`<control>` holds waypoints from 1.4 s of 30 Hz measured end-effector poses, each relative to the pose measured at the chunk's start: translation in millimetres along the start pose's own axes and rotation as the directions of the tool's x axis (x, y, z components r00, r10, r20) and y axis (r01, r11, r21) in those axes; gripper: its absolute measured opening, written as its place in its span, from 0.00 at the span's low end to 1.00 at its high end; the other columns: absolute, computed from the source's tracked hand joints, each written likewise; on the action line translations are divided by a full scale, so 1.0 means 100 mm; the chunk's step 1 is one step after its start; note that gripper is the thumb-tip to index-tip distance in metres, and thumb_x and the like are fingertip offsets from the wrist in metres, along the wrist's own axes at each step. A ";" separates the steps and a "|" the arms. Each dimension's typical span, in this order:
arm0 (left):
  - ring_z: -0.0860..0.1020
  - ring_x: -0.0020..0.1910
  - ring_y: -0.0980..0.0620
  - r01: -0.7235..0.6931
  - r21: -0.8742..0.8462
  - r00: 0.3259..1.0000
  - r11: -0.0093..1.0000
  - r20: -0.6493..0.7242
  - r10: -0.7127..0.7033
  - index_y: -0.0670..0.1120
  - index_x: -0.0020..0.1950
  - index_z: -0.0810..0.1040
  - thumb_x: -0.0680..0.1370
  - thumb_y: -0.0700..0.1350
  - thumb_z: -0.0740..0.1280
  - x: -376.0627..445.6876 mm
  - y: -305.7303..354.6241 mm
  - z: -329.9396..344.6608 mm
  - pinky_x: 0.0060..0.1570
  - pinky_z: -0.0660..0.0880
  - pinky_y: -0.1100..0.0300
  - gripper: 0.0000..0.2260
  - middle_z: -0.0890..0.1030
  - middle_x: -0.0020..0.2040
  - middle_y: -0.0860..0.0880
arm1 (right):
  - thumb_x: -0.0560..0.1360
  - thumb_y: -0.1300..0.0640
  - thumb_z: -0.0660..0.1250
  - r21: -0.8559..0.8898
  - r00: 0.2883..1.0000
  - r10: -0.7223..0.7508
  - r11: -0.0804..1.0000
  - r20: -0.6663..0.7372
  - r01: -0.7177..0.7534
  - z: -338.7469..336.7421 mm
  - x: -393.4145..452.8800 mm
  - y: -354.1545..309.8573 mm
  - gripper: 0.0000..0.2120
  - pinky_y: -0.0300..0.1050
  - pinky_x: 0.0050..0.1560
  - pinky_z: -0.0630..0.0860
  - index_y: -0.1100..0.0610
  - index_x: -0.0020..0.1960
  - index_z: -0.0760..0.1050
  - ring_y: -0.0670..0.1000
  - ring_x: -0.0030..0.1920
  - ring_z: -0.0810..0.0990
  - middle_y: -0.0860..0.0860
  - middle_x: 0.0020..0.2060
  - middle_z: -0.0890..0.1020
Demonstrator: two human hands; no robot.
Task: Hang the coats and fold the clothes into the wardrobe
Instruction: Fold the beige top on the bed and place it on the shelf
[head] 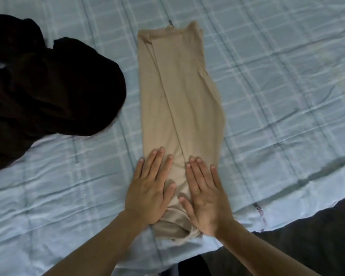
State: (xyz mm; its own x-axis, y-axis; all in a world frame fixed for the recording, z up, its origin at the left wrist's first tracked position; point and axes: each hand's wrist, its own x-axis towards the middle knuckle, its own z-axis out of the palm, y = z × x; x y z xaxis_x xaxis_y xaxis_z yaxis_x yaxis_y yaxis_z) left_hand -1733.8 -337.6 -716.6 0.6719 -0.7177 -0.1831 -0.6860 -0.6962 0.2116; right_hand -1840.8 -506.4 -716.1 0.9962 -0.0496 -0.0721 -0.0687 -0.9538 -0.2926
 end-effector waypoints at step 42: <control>0.77 0.38 0.55 -0.097 -0.577 0.936 0.811 -0.330 -0.123 0.47 0.50 0.81 0.70 0.45 0.64 0.22 -0.22 -0.97 0.37 0.74 0.61 0.11 0.81 0.41 0.52 | 0.76 0.51 0.63 0.670 0.972 0.196 0.740 -0.133 -0.057 -0.81 0.45 0.50 0.10 0.53 0.38 0.79 0.57 0.47 0.78 0.53 0.37 0.82 0.52 0.35 0.82</control>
State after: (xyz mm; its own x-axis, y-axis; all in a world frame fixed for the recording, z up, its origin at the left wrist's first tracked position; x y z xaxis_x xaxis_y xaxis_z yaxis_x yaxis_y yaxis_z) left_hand -1676.7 -335.9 -631.8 0.8055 -0.5803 0.1199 -0.4602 -0.4851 0.7436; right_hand -1794.9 -580.4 -656.6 0.9617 -0.2742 -0.0006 -0.1443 -0.5044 -0.8513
